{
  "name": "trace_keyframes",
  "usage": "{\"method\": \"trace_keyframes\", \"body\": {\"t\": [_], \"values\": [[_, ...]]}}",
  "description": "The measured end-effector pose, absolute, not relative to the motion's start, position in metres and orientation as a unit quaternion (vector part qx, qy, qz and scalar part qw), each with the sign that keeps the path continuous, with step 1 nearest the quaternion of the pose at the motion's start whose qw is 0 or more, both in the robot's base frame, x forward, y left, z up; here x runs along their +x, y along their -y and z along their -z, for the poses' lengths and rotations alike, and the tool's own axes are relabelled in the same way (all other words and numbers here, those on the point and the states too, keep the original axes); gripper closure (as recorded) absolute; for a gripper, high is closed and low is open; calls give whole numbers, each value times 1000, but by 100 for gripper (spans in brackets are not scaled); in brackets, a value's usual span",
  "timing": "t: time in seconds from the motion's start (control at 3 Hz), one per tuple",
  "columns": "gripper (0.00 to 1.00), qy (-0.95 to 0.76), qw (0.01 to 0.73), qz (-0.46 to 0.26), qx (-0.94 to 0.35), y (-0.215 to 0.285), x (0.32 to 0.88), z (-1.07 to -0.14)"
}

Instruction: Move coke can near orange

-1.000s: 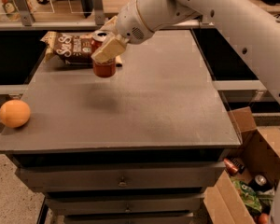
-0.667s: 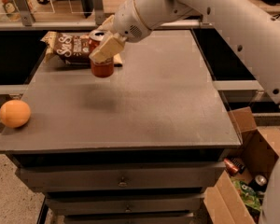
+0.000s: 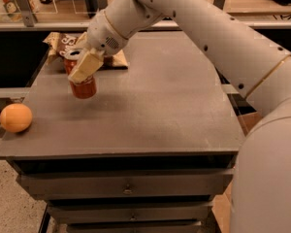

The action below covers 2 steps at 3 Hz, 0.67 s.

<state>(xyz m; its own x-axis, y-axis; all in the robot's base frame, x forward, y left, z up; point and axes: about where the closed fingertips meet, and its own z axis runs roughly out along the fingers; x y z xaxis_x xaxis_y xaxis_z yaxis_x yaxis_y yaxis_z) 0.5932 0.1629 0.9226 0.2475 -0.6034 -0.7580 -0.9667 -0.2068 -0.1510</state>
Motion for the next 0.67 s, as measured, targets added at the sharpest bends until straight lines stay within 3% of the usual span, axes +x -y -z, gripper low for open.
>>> {"method": "trace_keyframes", "body": {"t": [0.67], "values": [[100,-465,249,-309,-791,-230,542,-902]]}}
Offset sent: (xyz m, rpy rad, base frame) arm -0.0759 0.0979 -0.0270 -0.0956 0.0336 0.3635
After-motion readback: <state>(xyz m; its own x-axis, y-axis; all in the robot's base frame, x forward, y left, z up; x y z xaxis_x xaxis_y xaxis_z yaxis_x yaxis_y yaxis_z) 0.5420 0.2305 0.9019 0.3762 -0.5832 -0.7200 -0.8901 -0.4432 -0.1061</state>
